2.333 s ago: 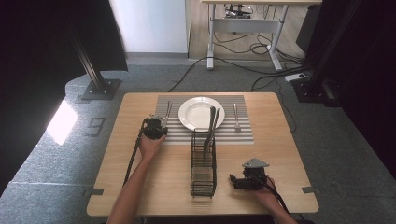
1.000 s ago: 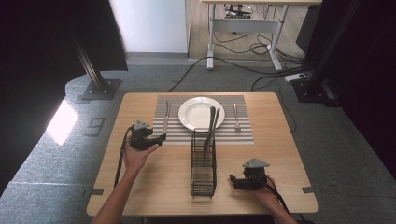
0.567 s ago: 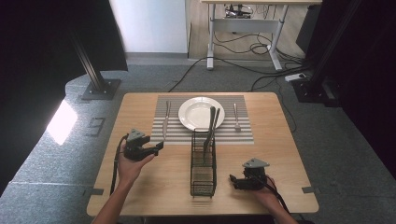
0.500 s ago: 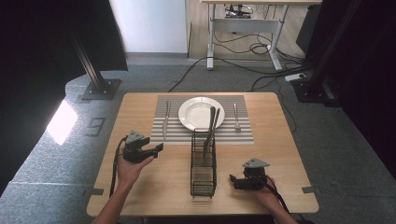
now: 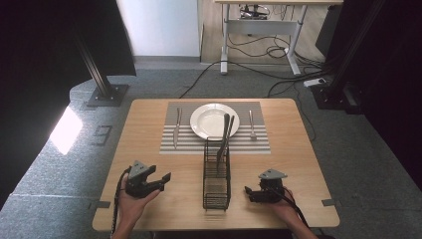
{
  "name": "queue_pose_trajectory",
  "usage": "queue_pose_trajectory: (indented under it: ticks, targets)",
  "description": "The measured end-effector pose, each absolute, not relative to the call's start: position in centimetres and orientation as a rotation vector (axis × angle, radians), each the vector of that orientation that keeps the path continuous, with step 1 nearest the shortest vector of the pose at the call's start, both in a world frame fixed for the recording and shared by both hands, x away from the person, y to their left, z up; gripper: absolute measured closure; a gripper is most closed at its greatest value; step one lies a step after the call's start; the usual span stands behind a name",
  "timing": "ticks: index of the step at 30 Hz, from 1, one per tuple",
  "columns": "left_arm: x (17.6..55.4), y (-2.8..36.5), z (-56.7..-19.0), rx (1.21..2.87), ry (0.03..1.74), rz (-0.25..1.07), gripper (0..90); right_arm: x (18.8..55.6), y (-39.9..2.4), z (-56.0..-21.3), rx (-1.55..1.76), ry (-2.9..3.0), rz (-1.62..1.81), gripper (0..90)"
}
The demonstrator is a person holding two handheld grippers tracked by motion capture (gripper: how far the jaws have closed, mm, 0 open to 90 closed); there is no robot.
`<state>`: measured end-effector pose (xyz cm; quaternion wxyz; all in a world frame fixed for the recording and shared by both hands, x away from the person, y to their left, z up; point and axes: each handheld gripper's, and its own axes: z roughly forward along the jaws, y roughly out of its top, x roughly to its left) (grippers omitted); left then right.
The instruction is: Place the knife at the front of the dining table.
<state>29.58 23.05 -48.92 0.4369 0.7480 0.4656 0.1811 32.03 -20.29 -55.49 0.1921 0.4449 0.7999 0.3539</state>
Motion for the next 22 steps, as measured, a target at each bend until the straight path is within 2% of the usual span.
queue_pose_trajectory:
  ticks: [22]
  targets:
    - [29.57, 23.50, -49.89, 1.921, 1.152, 0.470, 30.8, 32.09, -20.24, -55.49, 1.244, 2.248, 0.993, 12.0]
